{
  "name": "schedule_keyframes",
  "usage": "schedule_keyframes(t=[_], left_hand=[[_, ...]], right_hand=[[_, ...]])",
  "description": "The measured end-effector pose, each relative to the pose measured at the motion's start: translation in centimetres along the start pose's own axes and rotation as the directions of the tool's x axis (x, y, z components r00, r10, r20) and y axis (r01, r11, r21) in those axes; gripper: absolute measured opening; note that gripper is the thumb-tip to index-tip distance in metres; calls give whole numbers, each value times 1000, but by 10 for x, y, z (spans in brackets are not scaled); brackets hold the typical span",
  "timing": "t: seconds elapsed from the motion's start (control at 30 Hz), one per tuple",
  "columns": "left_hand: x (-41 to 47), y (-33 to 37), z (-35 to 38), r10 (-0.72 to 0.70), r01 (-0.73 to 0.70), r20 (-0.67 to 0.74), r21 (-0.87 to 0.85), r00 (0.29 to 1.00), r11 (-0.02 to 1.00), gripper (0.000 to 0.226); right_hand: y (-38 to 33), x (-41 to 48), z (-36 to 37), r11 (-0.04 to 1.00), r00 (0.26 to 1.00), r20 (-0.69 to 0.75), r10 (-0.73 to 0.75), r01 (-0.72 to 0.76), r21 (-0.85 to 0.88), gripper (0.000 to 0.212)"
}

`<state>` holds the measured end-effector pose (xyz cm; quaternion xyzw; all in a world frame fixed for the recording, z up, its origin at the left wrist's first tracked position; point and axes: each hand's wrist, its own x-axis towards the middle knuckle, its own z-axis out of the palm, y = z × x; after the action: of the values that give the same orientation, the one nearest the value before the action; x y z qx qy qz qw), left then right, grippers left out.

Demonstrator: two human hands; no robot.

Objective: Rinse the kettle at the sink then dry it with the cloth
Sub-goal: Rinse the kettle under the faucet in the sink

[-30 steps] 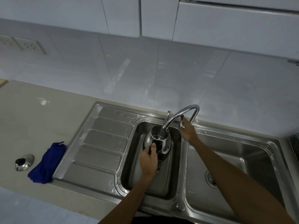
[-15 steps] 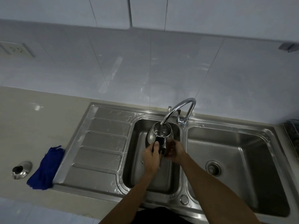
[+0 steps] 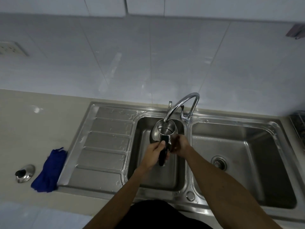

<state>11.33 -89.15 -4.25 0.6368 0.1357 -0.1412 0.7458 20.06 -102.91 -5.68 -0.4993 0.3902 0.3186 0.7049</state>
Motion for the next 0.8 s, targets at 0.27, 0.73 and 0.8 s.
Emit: schedule_keyframes(t=[0.27,0.73,0.8], left_hand=[[4,0,-1,-17,17,-1,-6,1000,1000,38],[-1,-3,-8,-26,26,9,29,1000,999,33],[-3,-2,-9,-22,22,10,31,1000,999,33]], right_hand=[[-3,1,3,1000,1000,-18,1,-2,-18,28],[3,5,4,999,999,-39,-18,17,-36,29],[3,6,5,999,999,-38,-18,16,-39,30]])
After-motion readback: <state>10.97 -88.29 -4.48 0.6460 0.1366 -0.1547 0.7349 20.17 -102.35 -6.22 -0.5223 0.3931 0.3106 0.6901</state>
